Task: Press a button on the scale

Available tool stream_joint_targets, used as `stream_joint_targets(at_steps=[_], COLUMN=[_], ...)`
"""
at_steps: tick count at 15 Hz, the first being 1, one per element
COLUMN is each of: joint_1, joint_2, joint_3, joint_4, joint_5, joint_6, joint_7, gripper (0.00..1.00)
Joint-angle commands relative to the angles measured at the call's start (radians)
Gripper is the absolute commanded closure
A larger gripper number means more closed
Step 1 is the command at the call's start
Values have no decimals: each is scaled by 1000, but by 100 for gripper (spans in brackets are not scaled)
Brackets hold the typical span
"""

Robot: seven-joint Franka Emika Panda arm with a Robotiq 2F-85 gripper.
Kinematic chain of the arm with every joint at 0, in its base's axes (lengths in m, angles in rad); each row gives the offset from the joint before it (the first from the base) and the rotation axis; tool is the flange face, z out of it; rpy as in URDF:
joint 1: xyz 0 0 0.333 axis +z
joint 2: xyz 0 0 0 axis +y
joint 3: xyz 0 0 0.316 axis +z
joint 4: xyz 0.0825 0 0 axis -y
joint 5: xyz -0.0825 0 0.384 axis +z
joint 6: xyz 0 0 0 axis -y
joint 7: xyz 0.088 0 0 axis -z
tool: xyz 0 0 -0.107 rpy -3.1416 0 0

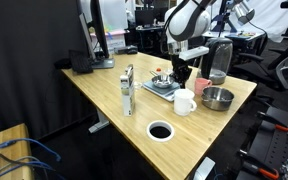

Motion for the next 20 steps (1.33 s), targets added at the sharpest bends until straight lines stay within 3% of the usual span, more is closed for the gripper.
stream_joint_targets(at_steps=[1, 20], joint_1=[-2, -6], joint_2=[19, 5], joint_3=[1, -4], joint_4=[27, -14], joint_5=[16, 19], joint_6=[-33, -13], joint_7=[-27, -22], gripper=[100, 100])
